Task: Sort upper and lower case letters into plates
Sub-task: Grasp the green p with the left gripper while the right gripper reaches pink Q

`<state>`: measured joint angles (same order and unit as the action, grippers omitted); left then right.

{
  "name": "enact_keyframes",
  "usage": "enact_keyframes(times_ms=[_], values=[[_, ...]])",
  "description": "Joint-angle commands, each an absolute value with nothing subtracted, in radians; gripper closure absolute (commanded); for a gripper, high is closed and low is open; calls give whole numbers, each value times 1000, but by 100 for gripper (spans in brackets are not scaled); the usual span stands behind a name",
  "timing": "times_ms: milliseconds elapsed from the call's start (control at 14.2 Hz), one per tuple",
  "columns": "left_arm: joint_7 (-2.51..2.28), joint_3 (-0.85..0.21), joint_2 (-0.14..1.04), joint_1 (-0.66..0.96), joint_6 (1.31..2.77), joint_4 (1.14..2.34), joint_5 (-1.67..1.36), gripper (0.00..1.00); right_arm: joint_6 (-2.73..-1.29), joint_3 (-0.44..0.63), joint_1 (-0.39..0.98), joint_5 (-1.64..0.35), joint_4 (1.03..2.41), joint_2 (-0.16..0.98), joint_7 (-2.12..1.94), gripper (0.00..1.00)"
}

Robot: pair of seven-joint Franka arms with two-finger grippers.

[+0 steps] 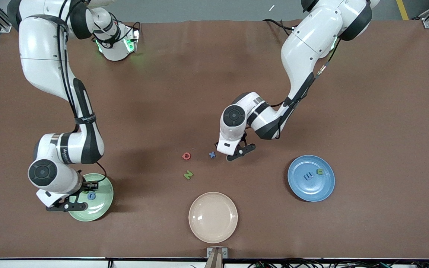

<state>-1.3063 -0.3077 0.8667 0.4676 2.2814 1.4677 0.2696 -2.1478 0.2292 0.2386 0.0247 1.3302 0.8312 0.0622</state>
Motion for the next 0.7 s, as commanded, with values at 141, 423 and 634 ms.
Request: enact_keyframes(times_ms=[141, 423, 634], values=[[-1312, -302, 880, 474, 2321, 1456, 287, 42, -2105, 230, 340, -90, 1347, 815, 207, 8], [-1312, -302, 893, 471, 2322, 1459, 285, 67, -2082, 230, 457, -181, 1347, 813, 420, 8], [-1313, -302, 900, 469, 2321, 1456, 284, 80, -2092, 230, 569, -195, 1348, 818, 630, 8]])
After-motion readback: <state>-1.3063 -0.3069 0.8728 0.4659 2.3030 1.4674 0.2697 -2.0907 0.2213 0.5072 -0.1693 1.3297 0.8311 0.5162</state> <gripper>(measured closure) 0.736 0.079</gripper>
